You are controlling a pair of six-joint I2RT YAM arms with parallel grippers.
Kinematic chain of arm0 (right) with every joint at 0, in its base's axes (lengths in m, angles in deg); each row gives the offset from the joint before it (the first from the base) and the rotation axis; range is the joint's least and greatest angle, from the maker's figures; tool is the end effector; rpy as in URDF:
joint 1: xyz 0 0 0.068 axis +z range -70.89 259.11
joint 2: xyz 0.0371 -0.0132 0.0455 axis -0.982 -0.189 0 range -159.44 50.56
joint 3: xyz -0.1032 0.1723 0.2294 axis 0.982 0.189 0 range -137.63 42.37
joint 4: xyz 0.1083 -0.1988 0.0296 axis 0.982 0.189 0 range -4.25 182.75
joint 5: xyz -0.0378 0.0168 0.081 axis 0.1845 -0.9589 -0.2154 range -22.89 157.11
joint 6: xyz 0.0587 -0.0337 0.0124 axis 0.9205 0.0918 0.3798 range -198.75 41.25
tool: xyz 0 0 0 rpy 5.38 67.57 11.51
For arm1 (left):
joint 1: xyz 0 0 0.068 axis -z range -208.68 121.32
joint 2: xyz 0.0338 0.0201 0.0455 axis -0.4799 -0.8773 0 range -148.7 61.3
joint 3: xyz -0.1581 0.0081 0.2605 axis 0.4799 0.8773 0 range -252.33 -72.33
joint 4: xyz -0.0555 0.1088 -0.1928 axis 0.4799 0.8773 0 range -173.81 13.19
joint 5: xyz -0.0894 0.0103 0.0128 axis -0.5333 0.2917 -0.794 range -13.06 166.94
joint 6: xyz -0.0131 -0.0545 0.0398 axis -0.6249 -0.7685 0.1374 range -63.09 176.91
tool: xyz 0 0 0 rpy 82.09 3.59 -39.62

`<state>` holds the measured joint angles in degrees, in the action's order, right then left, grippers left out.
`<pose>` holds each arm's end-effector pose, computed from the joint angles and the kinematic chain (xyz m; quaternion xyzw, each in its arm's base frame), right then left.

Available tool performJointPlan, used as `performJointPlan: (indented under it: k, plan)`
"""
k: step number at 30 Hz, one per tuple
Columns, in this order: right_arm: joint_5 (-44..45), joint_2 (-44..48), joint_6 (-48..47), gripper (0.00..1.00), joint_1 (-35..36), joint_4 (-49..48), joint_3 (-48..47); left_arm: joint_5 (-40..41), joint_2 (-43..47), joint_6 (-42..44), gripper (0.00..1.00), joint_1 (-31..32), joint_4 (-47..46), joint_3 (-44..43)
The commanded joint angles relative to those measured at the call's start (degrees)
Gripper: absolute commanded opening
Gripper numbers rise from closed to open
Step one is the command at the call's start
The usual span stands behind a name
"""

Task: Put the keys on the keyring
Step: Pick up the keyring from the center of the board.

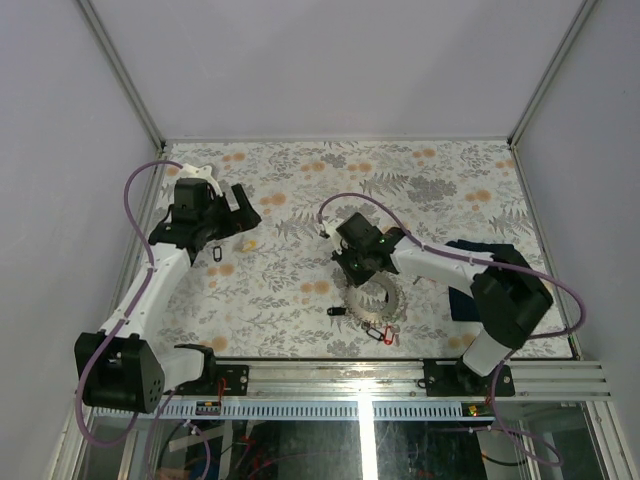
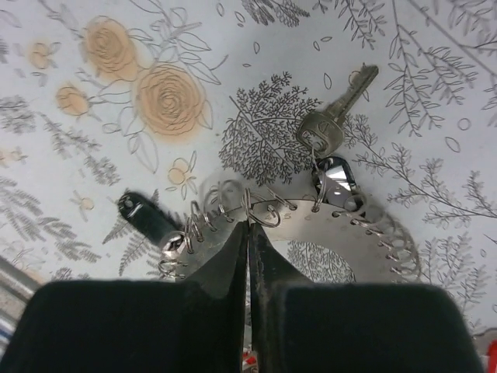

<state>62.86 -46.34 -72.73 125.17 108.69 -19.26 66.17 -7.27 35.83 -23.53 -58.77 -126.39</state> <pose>0.2256 0.2401 0.2265 -0.3386 0.8995 0.1522 0.2303 0.2263 -0.0308 0.3138 -0.0852 0.8975 -0.1790 0.3940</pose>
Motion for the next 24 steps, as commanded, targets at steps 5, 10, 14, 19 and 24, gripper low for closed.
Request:
performJointPlan:
  k: [5,10,14,19,24]
  plan:
    - [-5.17,16.14,-6.77,0.0,-0.19,-8.32,4.44,1.22,5.83,0.29,1.0,8.87,-8.34,1.24]
    - [-6.17,23.72,-6.35,0.0,-0.19,-12.57,6.46,2.49,10.19,1.26,1.0,16.62,-13.98,4.1]
    - [-8.34,31.22,-7.16,0.0,-0.19,-21.51,11.82,1.24,15.03,4.07,1.0,21.57,-18.16,6.33]
    - [-11.42,37.67,-8.22,0.0,-0.19,-24.59,13.73,-11.36,21.86,9.19,0.91,22.97,-25.65,11.39]
    - [-16.41,42.41,-12.01,0.0,-0.18,-28.78,16.3,-25.06,27.43,15.88,0.74,23.56,-33.1,15.51]
